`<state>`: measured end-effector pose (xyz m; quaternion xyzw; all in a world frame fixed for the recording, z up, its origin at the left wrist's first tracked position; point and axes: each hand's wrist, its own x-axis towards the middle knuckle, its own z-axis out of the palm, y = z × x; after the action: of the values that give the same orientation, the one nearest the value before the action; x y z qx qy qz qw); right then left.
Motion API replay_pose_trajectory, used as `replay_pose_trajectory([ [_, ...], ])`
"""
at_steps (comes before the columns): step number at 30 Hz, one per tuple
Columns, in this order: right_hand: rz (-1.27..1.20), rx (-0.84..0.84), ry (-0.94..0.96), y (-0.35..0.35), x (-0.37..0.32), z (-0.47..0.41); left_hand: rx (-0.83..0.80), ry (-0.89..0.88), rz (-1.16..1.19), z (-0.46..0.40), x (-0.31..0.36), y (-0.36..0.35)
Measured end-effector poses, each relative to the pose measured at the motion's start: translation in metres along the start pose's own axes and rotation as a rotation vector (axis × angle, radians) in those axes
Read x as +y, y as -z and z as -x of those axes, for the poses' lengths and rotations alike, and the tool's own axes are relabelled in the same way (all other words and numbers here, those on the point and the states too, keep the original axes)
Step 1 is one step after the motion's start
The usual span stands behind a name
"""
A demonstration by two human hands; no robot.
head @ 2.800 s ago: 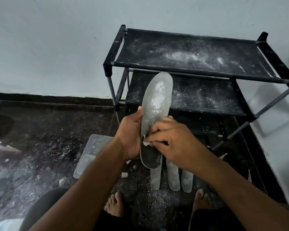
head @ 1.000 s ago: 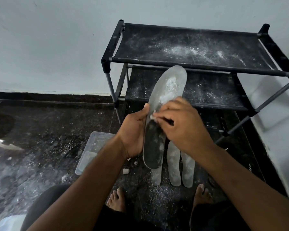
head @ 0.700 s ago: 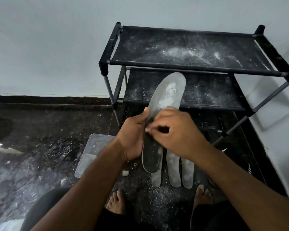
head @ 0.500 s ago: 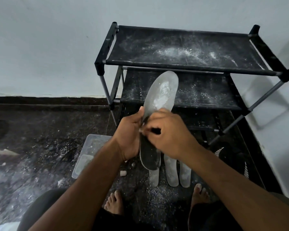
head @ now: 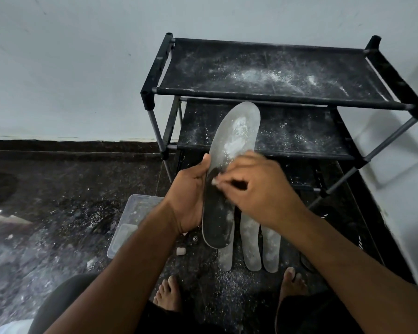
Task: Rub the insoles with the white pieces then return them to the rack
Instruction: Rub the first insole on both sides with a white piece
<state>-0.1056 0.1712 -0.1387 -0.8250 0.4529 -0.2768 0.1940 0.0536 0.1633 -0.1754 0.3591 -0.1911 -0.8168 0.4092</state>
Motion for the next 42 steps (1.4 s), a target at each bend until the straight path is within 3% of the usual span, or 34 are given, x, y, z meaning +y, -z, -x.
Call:
replay_pose_trajectory([
  [3, 0.191, 0.101, -0.007, 0.003, 0.007, -0.004, -0.025, 0.013, 0.042, -0.003, 0.0, 0.001],
  [6, 0.152, -0.136, 0.044, -0.013, -0.004, 0.002, -0.001, 0.039, 0.032, -0.005, -0.002, 0.001],
  [8, 0.064, -0.183, 0.079, -0.012, -0.007, 0.004, 0.025, 0.015, 0.02, -0.004, 0.0, 0.003],
  [13, 0.297, 0.046, 0.068, 0.003, 0.007, -0.004, 0.049, -0.019, 0.048, -0.005, 0.003, 0.002],
  [16, 0.25, -0.183, 0.077, -0.011, -0.003, 0.001, 0.086, -0.014, 0.025, -0.006, 0.0, 0.005],
  [18, 0.128, -0.244, 0.066, -0.012, -0.004, 0.002, 0.113, -0.036, 0.018, -0.007, 0.001, 0.007],
  [23, 0.291, 0.005, 0.034, 0.002, 0.009, -0.003, 0.092, -0.064, 0.04, -0.003, 0.006, 0.002],
  [25, 0.29, -0.093, 0.022, -0.004, 0.002, -0.002, 0.075, -0.044, 0.045, -0.004, 0.005, 0.003],
  [28, 0.083, -0.278, 0.011, -0.01, -0.004, 0.003, 0.066, -0.025, 0.04, -0.002, 0.007, 0.004],
  [30, -0.006, -0.233, -0.013, -0.004, -0.001, 0.003, 0.078, -0.036, 0.028, 0.0, 0.01, 0.004],
  [33, 0.144, -0.009, 0.021, 0.003, 0.006, -0.001, 0.093, -0.039, 0.029, 0.001, 0.012, 0.004],
  [34, 0.21, -0.02, 0.051, 0.002, 0.004, -0.002, 0.091, -0.033, 0.044, 0.0, 0.012, 0.003],
  [36, 0.255, -0.204, 0.09, -0.006, -0.002, 0.0, 0.066, -0.006, 0.058, 0.001, 0.012, 0.002],
  [39, 0.12, -0.423, 0.063, -0.004, -0.004, 0.004, 0.056, 0.007, 0.048, 0.004, 0.013, 0.002],
  [42, 0.157, -0.222, 0.11, 0.005, 0.001, 0.004, 0.068, -0.003, 0.012, 0.004, 0.016, 0.003],
])
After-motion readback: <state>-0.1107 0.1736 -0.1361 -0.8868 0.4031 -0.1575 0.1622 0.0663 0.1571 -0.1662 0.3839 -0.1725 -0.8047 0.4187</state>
